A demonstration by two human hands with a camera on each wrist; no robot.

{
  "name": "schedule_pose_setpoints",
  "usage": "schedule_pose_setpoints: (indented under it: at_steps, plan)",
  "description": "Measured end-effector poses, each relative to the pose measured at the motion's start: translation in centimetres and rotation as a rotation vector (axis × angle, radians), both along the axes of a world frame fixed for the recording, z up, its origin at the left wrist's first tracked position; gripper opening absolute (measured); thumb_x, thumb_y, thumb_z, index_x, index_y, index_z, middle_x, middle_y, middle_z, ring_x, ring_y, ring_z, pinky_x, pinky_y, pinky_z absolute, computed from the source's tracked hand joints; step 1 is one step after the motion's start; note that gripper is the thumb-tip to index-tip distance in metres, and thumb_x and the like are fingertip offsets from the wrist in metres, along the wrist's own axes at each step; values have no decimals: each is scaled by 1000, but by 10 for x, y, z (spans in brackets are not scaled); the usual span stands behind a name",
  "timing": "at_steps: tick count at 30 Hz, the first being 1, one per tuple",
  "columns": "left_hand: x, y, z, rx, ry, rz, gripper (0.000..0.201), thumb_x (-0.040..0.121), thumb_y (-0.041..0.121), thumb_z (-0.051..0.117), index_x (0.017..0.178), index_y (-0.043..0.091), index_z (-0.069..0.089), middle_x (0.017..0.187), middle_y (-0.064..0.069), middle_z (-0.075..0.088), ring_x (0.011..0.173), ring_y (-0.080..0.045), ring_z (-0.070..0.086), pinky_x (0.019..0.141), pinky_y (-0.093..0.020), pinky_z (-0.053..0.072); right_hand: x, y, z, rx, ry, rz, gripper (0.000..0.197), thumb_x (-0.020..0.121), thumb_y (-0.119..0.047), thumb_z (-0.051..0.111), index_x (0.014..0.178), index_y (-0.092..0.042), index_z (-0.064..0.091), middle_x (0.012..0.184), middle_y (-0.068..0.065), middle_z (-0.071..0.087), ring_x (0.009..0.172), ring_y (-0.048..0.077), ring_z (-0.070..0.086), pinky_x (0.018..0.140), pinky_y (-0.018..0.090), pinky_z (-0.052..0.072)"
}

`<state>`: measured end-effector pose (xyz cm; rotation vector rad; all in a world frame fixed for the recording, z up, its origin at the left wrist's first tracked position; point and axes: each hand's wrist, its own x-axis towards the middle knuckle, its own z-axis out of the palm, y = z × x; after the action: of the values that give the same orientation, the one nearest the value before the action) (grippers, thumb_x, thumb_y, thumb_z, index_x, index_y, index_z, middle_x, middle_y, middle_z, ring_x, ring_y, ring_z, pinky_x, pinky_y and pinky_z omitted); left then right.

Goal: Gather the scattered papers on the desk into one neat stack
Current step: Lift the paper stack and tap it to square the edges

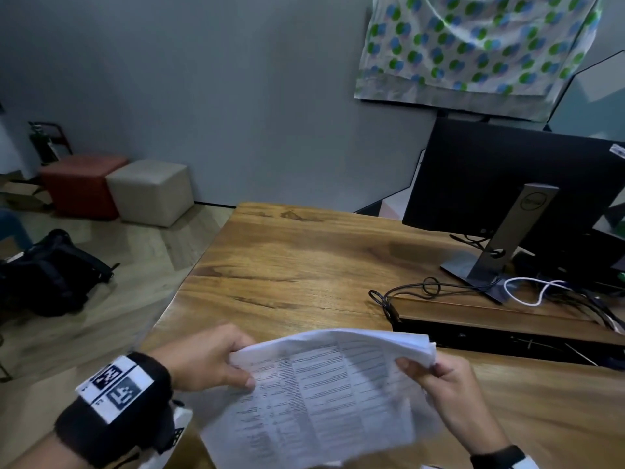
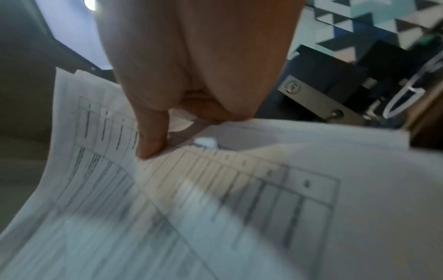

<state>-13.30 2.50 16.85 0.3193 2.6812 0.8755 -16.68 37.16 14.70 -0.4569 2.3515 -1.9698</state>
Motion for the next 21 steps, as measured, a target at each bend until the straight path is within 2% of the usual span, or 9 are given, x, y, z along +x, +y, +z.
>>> schedule_pose_setpoints:
  at_steps: [3, 5, 8, 11, 12, 14, 16, 19, 21]
  plan:
    - [9, 1, -7, 177, -27, 87, 38, 82, 22, 77, 52, 32, 57, 49, 20, 53, 49, 3, 47, 51, -14, 34, -1, 7, 0, -5, 76, -192, 44, 78, 0, 75, 109, -31, 70, 97, -13, 76, 89, -4, 67, 74, 3, 48]
    - [19, 0, -15, 375, -36, 163, 34, 80, 20, 81, 54, 33, 64, 53, 19, 59, 52, 6, 52, 54, -15, 39, -5, 16, -21, 79, 95, -396, 88, 72, -20, 81, 142, -41, 33, 126, -21, 58, 117, -16, 48, 95, 0, 35]
    - [31, 3, -33, 685, -45, 332, 31, 59, 36, 92, 76, 13, 79, 77, 1, 78, 68, -11, 69, 63, -24, 55, 2, 13, -61, 43, -134, -422, 112, 63, -30, 86, 145, -47, 11, 146, 2, 46, 129, -1, 44, 108, 21, 32]
    - [37, 16, -64, 955, -127, 542, 49, 54, 17, 97, 91, -9, 77, 98, -32, 75, 75, -29, 76, 66, -35, 63, 26, -13, -100, -133, -380, -32, 105, 28, -56, 95, 124, -60, 52, 121, 3, 70, 106, -8, 65, 80, 12, 52]
    - [39, 23, -73, 1010, -157, 563, 53, 52, 13, 98, 94, -12, 76, 102, -35, 73, 79, -33, 76, 68, -38, 63, 35, -22, -107, -171, -440, 40, 98, 24, -54, 96, 117, -49, 64, 114, 0, 75, 106, 0, 69, 77, 14, 53]
    - [41, 33, -89, 1077, -217, 600, 76, 38, 24, 102, 100, -11, 75, 105, -33, 73, 90, -41, 74, 74, -43, 63, 47, -34, -119, -199, -499, 78, 90, 35, -32, 98, 118, -18, 65, 106, 6, 79, 102, 20, 73, 76, 22, 57]
    - [41, 39, -103, 1124, -258, 643, 89, 32, 29, 102, 107, -10, 72, 107, -30, 74, 99, -46, 71, 77, -45, 63, 50, -35, -122, -164, -486, -9, 71, 47, -16, 89, 113, -6, 64, 95, 5, 81, 88, 19, 77, 67, 21, 58]
    - [38, 45, -118, 1119, -298, 725, 69, 56, 16, 96, 113, -10, 68, 109, -29, 73, 101, -47, 70, 80, -48, 61, 45, -28, -132, -56, -491, -120, 79, 37, -40, 95, 103, -6, 68, 87, 2, 81, 79, 15, 77, 68, 23, 57]
    - [34, 48, -130, 1112, -323, 789, 46, 75, 3, 81, 116, -10, 66, 109, -28, 74, 98, -45, 72, 82, -50, 60, 44, -27, -142, 59, -509, -174, 56, 56, -34, 91, 101, -11, 69, 85, 0, 81, 77, 12, 76, 75, 32, 56]
